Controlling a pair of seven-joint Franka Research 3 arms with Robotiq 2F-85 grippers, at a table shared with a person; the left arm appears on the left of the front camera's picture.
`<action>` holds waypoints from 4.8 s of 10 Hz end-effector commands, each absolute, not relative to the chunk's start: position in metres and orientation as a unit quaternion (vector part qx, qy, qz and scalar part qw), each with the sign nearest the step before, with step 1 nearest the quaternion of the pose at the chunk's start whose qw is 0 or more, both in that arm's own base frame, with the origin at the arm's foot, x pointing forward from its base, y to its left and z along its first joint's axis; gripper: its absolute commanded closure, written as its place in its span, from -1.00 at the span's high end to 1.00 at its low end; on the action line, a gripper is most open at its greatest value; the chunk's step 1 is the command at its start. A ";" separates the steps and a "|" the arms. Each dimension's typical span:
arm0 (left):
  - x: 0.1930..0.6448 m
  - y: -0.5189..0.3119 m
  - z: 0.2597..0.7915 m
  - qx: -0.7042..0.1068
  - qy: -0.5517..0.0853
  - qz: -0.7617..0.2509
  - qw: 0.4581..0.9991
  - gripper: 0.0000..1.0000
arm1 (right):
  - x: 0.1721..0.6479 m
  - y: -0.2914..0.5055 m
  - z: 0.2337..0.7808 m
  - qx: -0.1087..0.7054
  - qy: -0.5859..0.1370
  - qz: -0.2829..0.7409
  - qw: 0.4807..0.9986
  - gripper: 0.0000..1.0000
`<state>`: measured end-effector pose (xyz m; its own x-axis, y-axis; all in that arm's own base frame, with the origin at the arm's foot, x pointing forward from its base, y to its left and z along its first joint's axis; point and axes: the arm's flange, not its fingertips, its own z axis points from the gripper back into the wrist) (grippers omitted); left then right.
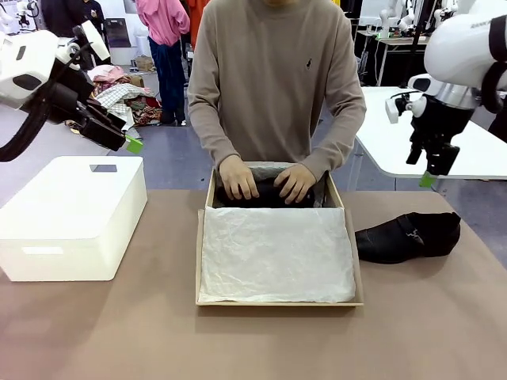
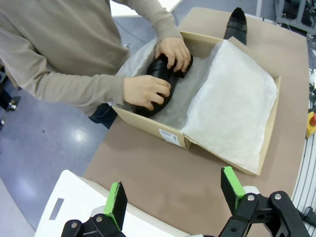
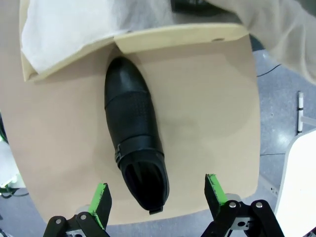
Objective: Pack the shoes into the box.
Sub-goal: Place the other shoe of the Shoes into the Shoes Box.
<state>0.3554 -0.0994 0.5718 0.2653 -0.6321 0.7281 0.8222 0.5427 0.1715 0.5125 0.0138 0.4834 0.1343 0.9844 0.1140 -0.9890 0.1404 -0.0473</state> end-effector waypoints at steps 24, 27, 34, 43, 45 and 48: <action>0.356 -0.098 0.571 -0.129 -0.394 -0.468 0.780 1.00 | 0.503 -0.050 0.412 -0.006 -0.062 0.628 0.776 1.00; 0.356 -0.098 0.571 -0.129 -0.394 -0.468 0.780 1.00 | 0.509 -0.052 0.398 0.002 -0.066 0.620 0.781 1.00; 0.356 -0.098 0.571 -0.129 -0.394 -0.468 0.780 1.00 | 0.529 -0.055 0.375 0.034 -0.055 0.631 0.773 1.00; 0.356 -0.098 0.571 -0.129 -0.394 -0.468 0.780 1.00 | 0.549 -0.058 0.351 0.073 -0.045 0.641 0.762 1.00; 0.356 -0.098 0.571 -0.129 -0.394 -0.468 0.780 1.00 | 0.552 -0.058 0.346 0.079 -0.034 0.640 0.764 1.00; 0.356 -0.098 0.571 -0.129 -0.394 -0.468 0.780 1.00 | 0.553 -0.057 0.345 0.085 -0.024 0.636 0.767 0.06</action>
<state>0.3554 -0.0994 0.5718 0.2654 -0.6320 0.7281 0.8222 0.5428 0.1715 0.5476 -0.0538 0.3429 0.2015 0.9719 0.1218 -0.9773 0.1911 0.0918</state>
